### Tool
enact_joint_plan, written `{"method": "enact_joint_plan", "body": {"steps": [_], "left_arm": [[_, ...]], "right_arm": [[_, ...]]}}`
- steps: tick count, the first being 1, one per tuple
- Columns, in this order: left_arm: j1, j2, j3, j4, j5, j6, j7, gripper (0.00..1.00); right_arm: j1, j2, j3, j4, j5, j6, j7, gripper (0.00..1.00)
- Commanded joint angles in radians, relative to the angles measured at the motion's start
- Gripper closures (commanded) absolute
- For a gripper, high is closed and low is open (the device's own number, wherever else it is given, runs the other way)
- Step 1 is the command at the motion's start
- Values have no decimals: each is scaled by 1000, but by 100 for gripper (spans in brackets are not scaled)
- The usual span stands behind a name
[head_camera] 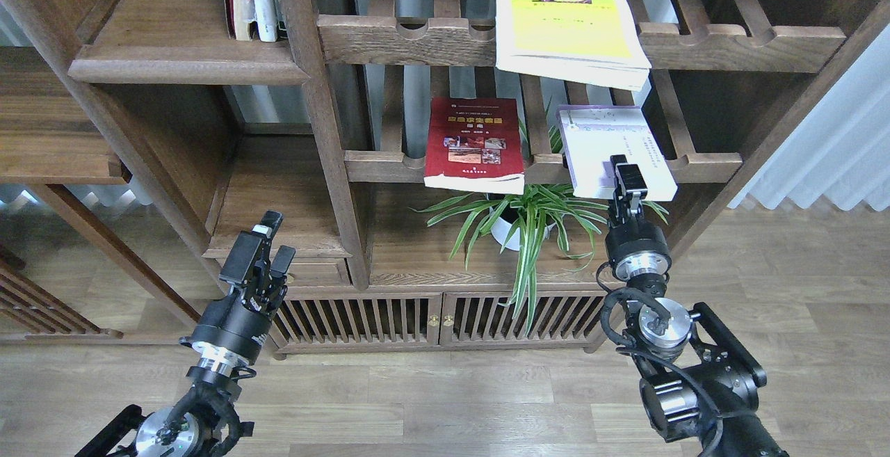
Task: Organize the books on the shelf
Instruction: 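Reach the right gripper up and grasp the white book's lower edge, then pull the white book off the shelf and tilt it down with right gripper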
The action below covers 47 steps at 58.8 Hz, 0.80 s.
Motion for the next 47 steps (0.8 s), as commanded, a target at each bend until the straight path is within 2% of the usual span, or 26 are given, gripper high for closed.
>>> {"method": "enact_joint_plan", "body": {"steps": [1, 2, 6, 11, 18, 28, 35, 47], "left_arm": [[7, 0, -3, -2, 0, 0, 0, 0], [7, 0, -9, -2, 0, 0, 0, 0], [7, 0, -12, -2, 0, 0, 0, 0], [8, 0, -12, -2, 0, 0, 0, 0], [8, -1, -11, -2, 0, 0, 0, 0], [8, -1, -11, -2, 0, 0, 0, 0], [8, -1, -11, -2, 0, 0, 0, 0], [8, 2, -11, -2, 0, 0, 0, 0]], "right_arm": [[-6, 0, 0, 7, 7, 15, 0, 76], [-16, 0, 0, 15, 16, 45, -3, 87], [-42, 0, -6, 20, 17, 119, -11, 96], [-63, 0, -20, 23, 18, 193, -17, 96], [-89, 0, -21, 55, 21, 228, -20, 96], [-180, 0, -27, 197, 78, 239, -23, 97], [-236, 0, -64, 296, 101, 239, -44, 96], [-312, 0, -122, 420, 102, 245, -44, 96]]}}
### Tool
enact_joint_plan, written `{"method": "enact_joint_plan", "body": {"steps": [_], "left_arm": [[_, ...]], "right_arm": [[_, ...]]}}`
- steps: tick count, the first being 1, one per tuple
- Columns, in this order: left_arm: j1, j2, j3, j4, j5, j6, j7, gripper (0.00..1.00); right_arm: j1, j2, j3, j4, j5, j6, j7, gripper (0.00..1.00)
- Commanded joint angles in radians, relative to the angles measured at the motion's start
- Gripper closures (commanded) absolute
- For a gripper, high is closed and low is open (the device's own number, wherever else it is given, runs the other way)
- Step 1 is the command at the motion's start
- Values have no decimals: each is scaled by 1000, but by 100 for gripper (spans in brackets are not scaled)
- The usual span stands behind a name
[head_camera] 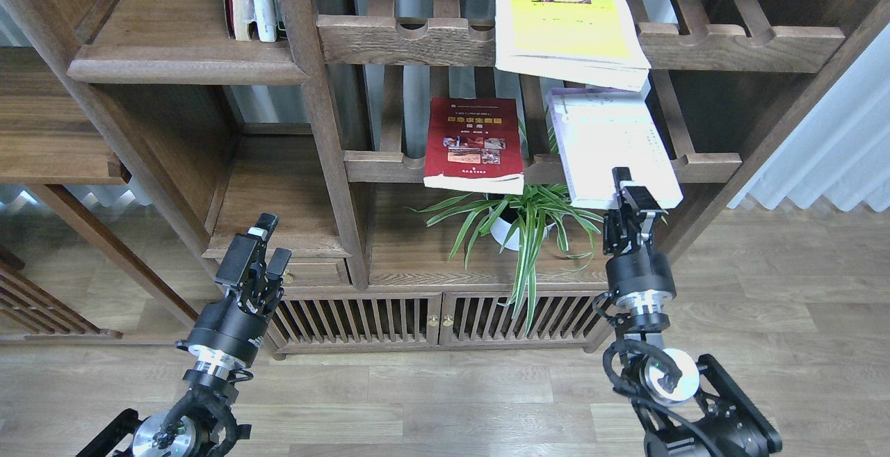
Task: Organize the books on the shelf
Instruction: 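Pull the white book off the shelf and tilt it down with right gripper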
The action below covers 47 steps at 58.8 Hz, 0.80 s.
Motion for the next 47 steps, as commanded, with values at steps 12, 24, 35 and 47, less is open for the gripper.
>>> {"method": "enact_joint_plan", "body": {"steps": [12, 24, 35, 47], "left_arm": [[-2, 3, 1, -1, -1, 0, 2, 0], [17, 40, 18, -92, -7, 0, 3, 0], [26, 55, 32, -126, -7, 0, 8, 0], [52, 77, 58, -146, -7, 0, 8, 0]], "right_arm": [[-143, 0, -140, 218, 1, 7, -2, 96], [-198, 0, -186, 232, -4, 69, -56, 96], [-267, 0, -223, 232, -35, 69, -85, 96], [-302, 0, -255, 234, -59, 69, -95, 96]]}}
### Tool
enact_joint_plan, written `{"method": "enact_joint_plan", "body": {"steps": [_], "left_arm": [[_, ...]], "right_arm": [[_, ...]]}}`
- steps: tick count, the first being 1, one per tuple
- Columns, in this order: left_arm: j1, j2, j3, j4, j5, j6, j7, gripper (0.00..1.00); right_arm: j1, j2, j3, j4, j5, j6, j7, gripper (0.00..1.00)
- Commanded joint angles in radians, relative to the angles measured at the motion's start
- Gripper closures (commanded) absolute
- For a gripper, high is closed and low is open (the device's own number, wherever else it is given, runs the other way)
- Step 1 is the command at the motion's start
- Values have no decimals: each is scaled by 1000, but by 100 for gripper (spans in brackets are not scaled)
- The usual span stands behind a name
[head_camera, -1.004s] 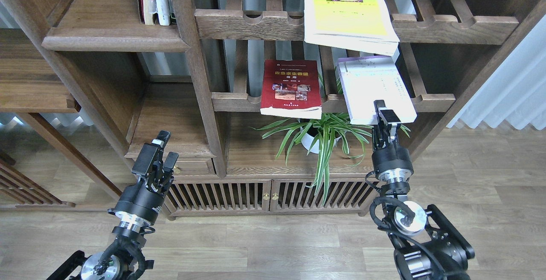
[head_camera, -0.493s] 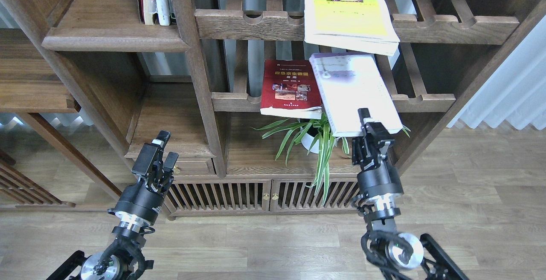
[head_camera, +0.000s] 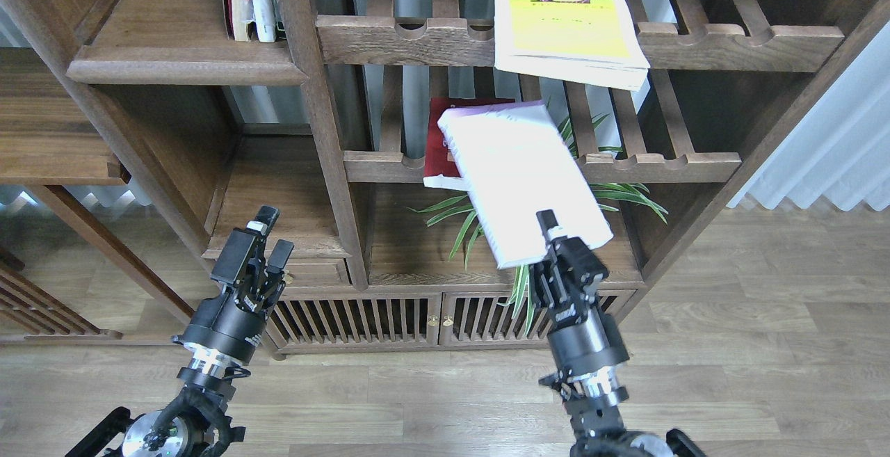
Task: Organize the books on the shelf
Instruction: 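Pull the white book off the shelf and tilt it down with right gripper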
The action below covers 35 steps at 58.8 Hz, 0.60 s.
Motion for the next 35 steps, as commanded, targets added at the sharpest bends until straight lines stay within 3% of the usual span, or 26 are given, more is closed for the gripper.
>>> {"method": "enact_joint_plan", "body": {"steps": [1, 15, 35], "left_arm": [[17, 19, 15, -5, 0, 0, 0, 0], [26, 74, 45, -5, 0, 0, -2, 0], [20, -21, -11, 8, 0, 0, -5, 0]], "right_arm": [[-21, 0, -21, 1, -13, 0, -10, 96], [-24, 0, -55, 0, -24, 0, -37, 96], [-25, 0, -69, -5, -39, 0, -40, 95]]}}
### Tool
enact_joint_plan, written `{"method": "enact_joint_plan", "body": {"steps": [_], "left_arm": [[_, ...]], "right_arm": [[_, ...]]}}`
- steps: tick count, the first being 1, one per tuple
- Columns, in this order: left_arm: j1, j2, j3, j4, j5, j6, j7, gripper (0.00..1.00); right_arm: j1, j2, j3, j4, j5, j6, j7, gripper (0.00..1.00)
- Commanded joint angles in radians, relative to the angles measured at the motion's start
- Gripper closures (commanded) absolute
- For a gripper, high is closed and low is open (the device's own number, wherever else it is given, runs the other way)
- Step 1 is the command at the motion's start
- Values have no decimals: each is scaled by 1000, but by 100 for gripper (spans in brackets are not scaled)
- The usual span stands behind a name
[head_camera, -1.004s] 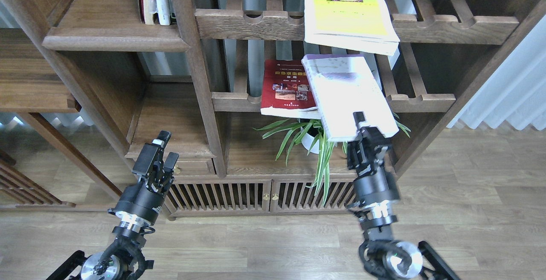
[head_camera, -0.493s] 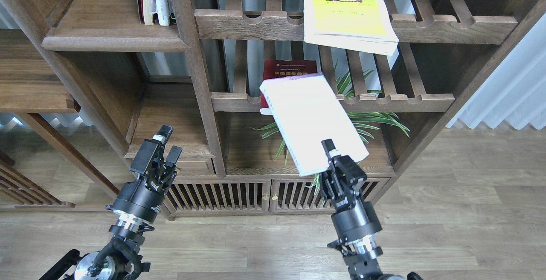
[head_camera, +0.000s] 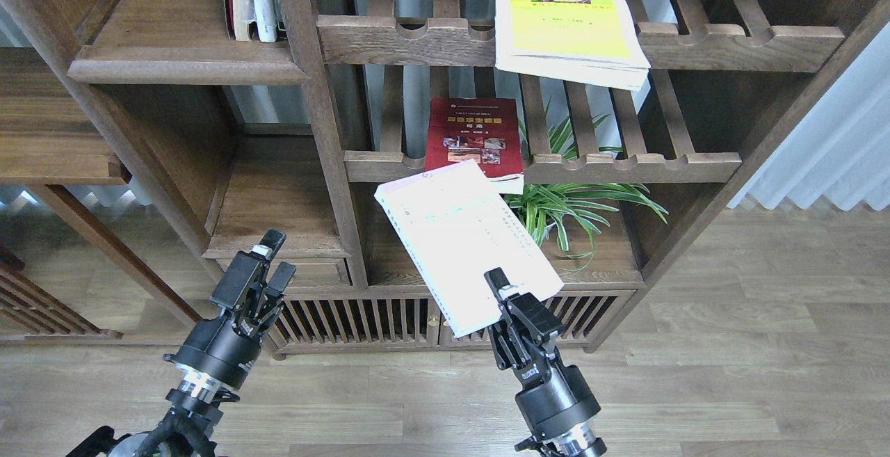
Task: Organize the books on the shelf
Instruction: 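Pull the white book off the shelf and tilt it down with right gripper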
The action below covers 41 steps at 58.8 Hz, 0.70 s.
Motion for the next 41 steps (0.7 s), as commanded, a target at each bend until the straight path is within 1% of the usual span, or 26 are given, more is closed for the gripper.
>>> {"method": "enact_joint_plan", "body": {"steps": [1, 4, 9, 12, 21, 26, 29, 37, 41], "left_arm": [[-4, -26, -42, 4, 2, 0, -5, 0], [-7, -32, -54, 8, 2, 0, -11, 0], [-7, -32, -65, 11, 2, 0, -7, 0], [-13, -33, -73, 11, 5, 0, -14, 0], [-27, -31, -90, 16, 0, 0, -11, 0], [-37, -34, -79, 16, 2, 0, -11, 0], [-63, -45, -70, 13, 2, 0, -16, 0], [-73, -43, -56, 4, 0, 0, -7, 0], [-73, -43, -22, 1, 0, 0, -5, 0]], "right_arm": [[0, 0, -8, -2, -4, 0, -2, 95], [0, 0, -9, -2, -6, 0, -2, 95], [0, 0, -11, -2, -9, 0, -2, 95], [-1, 0, -11, -2, -18, 0, -2, 95], [-1, 0, -11, -2, -26, 0, -2, 95], [-1, 0, -11, -2, -27, 0, -2, 95], [-1, 0, -12, -1, -39, 0, -2, 95], [-1, 0, -12, -1, -46, 0, -2, 95], [-1, 0, -12, -1, -46, 0, -2, 94]]}}
